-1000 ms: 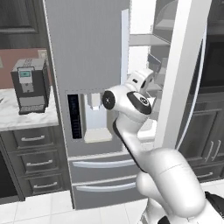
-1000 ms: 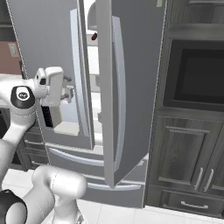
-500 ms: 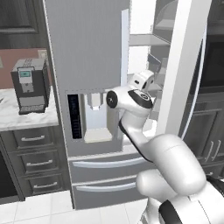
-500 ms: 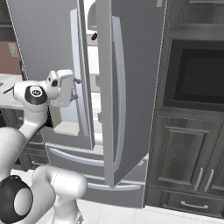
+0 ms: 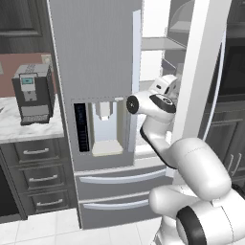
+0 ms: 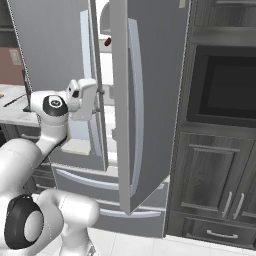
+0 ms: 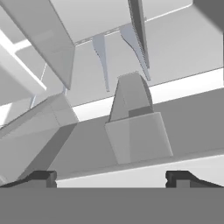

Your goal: Retrieve the sausage and cheese from the fridge and place them on the cutting board on the counter.

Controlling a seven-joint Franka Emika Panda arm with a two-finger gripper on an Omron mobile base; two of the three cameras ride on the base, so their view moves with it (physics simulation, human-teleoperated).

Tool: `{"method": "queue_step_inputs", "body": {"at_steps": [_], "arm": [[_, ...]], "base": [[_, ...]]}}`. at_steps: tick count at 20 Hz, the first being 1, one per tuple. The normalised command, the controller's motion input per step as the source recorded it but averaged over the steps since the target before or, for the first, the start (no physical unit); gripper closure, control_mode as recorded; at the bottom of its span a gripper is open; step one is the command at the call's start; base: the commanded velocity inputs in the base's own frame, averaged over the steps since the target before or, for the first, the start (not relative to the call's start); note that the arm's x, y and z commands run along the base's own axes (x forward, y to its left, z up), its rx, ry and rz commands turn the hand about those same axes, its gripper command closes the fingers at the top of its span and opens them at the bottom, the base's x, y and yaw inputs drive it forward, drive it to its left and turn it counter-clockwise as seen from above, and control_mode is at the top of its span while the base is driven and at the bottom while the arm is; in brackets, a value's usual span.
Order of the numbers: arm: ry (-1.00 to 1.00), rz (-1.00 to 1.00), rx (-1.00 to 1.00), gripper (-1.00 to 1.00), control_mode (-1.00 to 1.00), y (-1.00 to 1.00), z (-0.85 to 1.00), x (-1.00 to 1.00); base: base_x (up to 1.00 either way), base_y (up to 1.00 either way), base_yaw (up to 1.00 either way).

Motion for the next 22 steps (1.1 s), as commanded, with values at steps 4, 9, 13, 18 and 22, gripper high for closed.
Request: {"method": "queue_step_inputs", "body": {"at_steps": [4,9,13,18,22], "arm": [[0.00,-0.06,0.00,-1.00,-1.00,-0.54,0.00,-0.03],[-0.04,-0.10,0.00,-1.00,-1.00,-0.55,0.00,-0.69],[0.00,-0.11,0.00,-1.00,-1.00,-0.64,0.00,-0.66],[-0.01,-0.06,-0.01,-1.00,-1.00,-0.31,0.00,-0.12],[0.00,0.00,0.00,-1.00,-1.00,-0.13,0.00,0.39]], "base": [[0.00,0.00,0.00],[0.00,0.00,0.00],[0.00,0.00,0.00],[0.00,0.00,0.00],[0.00,0.00,0.00]]}}
